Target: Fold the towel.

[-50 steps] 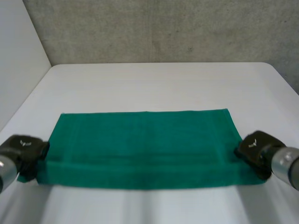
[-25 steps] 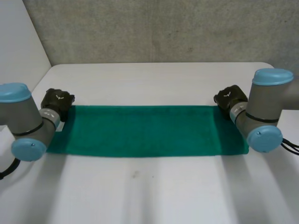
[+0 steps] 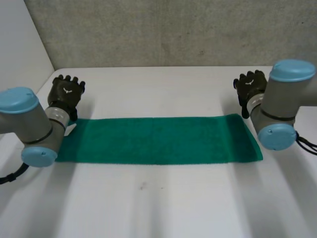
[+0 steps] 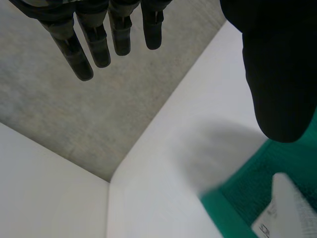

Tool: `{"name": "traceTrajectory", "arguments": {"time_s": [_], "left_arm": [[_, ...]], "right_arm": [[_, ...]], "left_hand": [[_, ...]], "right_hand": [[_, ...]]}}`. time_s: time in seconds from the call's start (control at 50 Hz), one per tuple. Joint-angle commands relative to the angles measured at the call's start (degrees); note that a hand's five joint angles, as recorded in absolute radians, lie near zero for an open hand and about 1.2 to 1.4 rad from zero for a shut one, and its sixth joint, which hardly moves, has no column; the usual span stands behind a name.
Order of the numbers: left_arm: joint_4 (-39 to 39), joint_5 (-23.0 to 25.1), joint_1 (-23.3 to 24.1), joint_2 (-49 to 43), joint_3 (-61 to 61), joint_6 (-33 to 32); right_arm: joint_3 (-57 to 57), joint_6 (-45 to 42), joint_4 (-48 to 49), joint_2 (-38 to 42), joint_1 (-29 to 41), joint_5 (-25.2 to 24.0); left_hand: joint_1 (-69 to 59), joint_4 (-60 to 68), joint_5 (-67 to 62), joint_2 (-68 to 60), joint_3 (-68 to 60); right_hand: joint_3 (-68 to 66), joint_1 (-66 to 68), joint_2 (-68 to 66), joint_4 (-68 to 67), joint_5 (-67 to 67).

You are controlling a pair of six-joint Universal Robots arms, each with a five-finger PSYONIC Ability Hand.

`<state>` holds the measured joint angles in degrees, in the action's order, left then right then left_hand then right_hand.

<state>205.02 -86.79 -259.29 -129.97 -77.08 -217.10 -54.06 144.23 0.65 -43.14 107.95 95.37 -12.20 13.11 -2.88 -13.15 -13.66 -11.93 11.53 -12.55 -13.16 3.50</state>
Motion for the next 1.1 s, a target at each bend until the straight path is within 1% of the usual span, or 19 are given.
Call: {"name": "traceTrajectory", "arguments": {"time_s": [0.02, 0.1, 0.12, 0.24, 0.36, 0.5, 0.52, 0.56, 0.6, 0.62, 0.64, 0.66, 0.78, 0.86, 0.94, 0.96, 1.02, 1.04, 1.1], "left_arm": [[-0.6, -0.1, -0.6, 10.0, -9.0, 0.3], [-0.6, 0.1, -1.0, 14.6, -14.7, 0.4], [-0.6, 0.1, -1.0, 15.3, -15.6, 0.4], [-0.7, 0.0, -0.9, 17.4, -20.8, 0.5], [-0.8, 0.0, -1.0, 19.0, -24.0, 3.1], [-0.8, 0.1, -1.2, 19.0, -24.2, 6.4], [-0.9, 0.1, -1.3, 19.0, -24.2, 6.9], [-0.9, 0.1, -1.3, 19.0, -24.2, 7.1], [-0.9, 0.1, -1.3, 19.0, -24.3, 7.2], [-0.9, 0.1, -1.3, 19.0, -24.3, 7.2], [-0.9, 0.1, -1.3, 19.0, -24.3, 7.2], [-0.9, 0.1, -1.2, 19.0, -24.5, 7.2], [-1.0, 0.1, -1.1, 19.0, -24.9, 7.2], [-1.6, 0.1, -1.0, 19.2, -25.3, 7.2], [-2.6, 0.0, -1.1, 19.6, -25.5, 7.2], [-2.9, 0.0, -1.1, 20.0, -25.6, 7.2], [-3.5, 0.0, -1.2, 20.5, -25.8, 7.2], [-3.8, 0.0, -1.5, 20.7, -26.1, 7.2], [-4.1, -0.1, -1.7, 21.2, -26.5, 7.3]], "right_arm": [[-13.6, 5.7, -1.0, -12.4, -0.5, -5.0], [-20.6, 6.9, -2.6, -16.1, -1.9, -8.4], [-20.6, 6.9, -2.6, -16.1, -2.0, -8.4], [-28.0, 9.1, -4.9, -16.5, -5.6, -13.1], [-30.4, 9.1, -2.8, -15.6, -8.6, -13.9], [-30.6, 9.0, 0.2, -11.9, -9.7, -14.0], [-30.6, 9.0, 0.5, -11.3, -10.2, -14.0], [-30.6, 8.9, 0.5, -11.3, -10.5, -14.0], [-30.6, 8.9, 0.5, -11.2, -10.9, -14.2], [-30.6, 8.9, 0.5, -11.2, -10.9, -14.2], [-30.7, 8.9, 0.6, -11.2, -11.1, -14.2], [-30.7, 9.0, 0.8, -11.1, -11.7, -14.3], [-31.3, 8.7, 1.1, -11.2, -13.9, -13.7], [-32.1, 8.2, 1.6, -13.2, -17.3, -13.5], [-32.5, 7.3, 1.8, -17.3, -23.5, -13.9], [-32.3, 5.7, 1.6, -18.3, -26.5, -14.2], [-31.5, 1.6, 1.0, -18.8, -30.6, -14.2], [-30.7, -1.5, 0.8, -18.9, -33.0, -14.2], [-29.0, -6.0, 0.7, -18.8, -36.1, -13.6]], "left_hand": [[0.8, -1.7, 1.5, 1.8, 2.3], [1.0, -1.9, 1.7, 1.9, 2.4], [1.0, -1.9, 1.7, 1.9, 2.4], [1.0, -1.9, 1.7, 1.9, 2.4], [1.0, -1.9, 1.7, 1.9, 2.4], [1.0, -1.9, 1.7, 1.9, 2.4], [1.0, -1.9, 1.7, 1.9, 2.4], [1.0, -1.9, 1.7, 1.9, 2.4], [1.0, -1.9, 1.7, 1.9, 2.4], [1.0, -1.9, 1.7, 1.9, 2.4], [1.0, -1.9, 1.7, 1.9, 2.4], [1.0, -1.9, 1.7, 1.9, 2.4], [1.0, -1.9, 1.7, 1.9, 2.4], [1.0, -1.9, 1.7, 1.9, 2.4], [1.0, -1.9, 1.7, 1.9, 2.4], [1.0, -1.9, 1.7, 1.9, 2.4], [1.0, -1.9, 1.7, 1.9, 2.4], [1.0, -1.9, 1.7, 1.9, 2.4], [1.0, -1.9, 1.7, 1.9, 2.4]], "right_hand": [[1.9, -1.5, 2.5, 3.2, -3.5], [1.9, -1.5, 2.5, 3.2, -3.5], [1.9, -1.5, 2.5, 3.2, -3.5], [-5.2, 5.6, -4.6, -4.0, 3.6], [-10.8, 11.2, -10.1, -9.5, 9.2], [-17.8, 18.2, -17.2, -16.6, 16.2], [-22.3, 22.7, -21.7, -21.1, 20.8], [-24.9, 25.3, -24.3, -23.7, 23.3], [-40.0, 40.4, -39.4, -38.7, 38.4], [-40.0, 40.4, -39.4, -38.8, 38.5], [-47.4, 47.8, -46.7, -46.1, 45.8], [-67.9, 68.3, -67.2, -66.6, 66.3], [-68.1, 68.5, -67.5, -66.8, 66.5], [-68.1, 68.5, -67.5, -66.8, 66.5], [-68.1, 68.5, -67.5, -66.8, 66.5], [-68.1, 68.5, -67.5, -66.8, 66.5], [-68.1, 68.5, -67.5, -66.8, 66.5], [-68.1, 68.5, -67.5, -66.8, 66.5], [-68.1, 68.5, -67.5, -66.8, 66.5]]}}
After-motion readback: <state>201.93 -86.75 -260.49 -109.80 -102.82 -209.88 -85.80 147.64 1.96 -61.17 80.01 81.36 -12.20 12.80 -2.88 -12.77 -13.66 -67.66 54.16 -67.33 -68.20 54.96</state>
